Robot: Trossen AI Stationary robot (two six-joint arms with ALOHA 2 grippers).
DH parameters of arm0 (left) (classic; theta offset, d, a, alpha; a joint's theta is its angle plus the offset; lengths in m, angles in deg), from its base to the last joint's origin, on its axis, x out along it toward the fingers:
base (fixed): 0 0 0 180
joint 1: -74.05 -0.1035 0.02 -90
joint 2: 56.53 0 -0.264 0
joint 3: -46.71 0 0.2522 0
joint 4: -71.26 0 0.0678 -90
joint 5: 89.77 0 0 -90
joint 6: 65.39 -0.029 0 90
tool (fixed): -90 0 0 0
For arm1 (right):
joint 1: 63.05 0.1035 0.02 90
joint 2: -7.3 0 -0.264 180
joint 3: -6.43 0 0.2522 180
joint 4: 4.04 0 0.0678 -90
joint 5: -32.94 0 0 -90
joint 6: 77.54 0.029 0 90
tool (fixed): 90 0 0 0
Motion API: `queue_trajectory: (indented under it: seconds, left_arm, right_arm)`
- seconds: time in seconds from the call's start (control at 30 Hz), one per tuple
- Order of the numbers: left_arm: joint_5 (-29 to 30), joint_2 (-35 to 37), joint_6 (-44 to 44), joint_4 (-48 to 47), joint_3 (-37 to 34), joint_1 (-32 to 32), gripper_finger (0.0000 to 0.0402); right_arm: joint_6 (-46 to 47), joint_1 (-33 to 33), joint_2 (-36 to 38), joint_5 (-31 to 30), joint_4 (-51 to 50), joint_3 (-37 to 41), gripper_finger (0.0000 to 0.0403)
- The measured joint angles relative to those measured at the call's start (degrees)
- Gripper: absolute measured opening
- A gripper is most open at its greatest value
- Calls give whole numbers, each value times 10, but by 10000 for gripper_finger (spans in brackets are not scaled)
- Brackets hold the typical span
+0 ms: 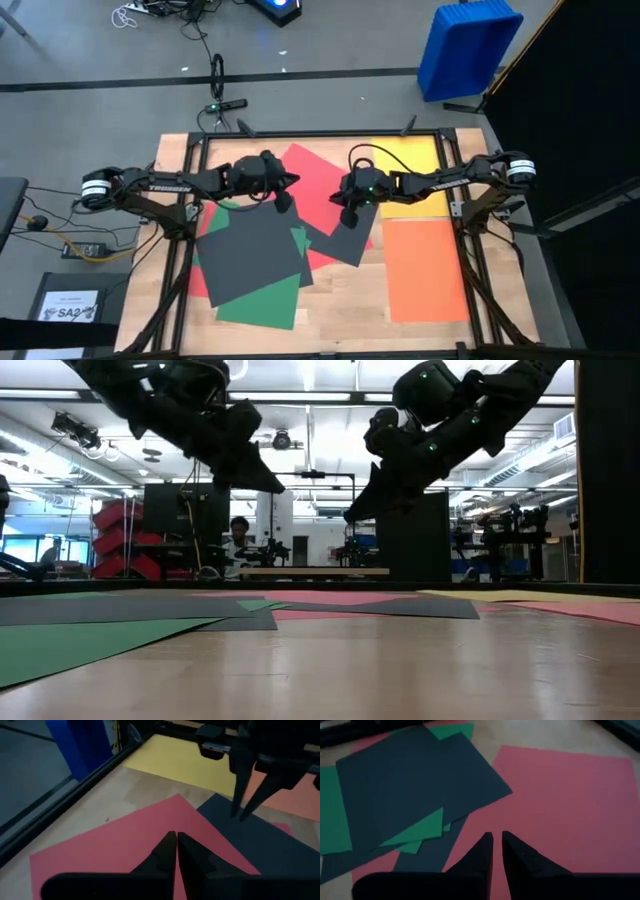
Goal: Organize paper
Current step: Move the pink colored paper to the top center of the table
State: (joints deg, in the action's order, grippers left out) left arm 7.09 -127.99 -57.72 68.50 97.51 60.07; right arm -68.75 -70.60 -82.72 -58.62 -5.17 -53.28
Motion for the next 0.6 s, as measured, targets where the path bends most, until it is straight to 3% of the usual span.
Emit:
queue_trajectory:
  seconds: [0.4, 0.6]
  left_arm:
    - [18, -30, 44, 35, 1, 33, 0]
    - [28, -48, -18, 64, 1, 35, 0]
  right_arm:
    - [16, 35, 0, 7, -16, 0, 9]
    - [-76, 60, 0, -57, -4, 0, 11]
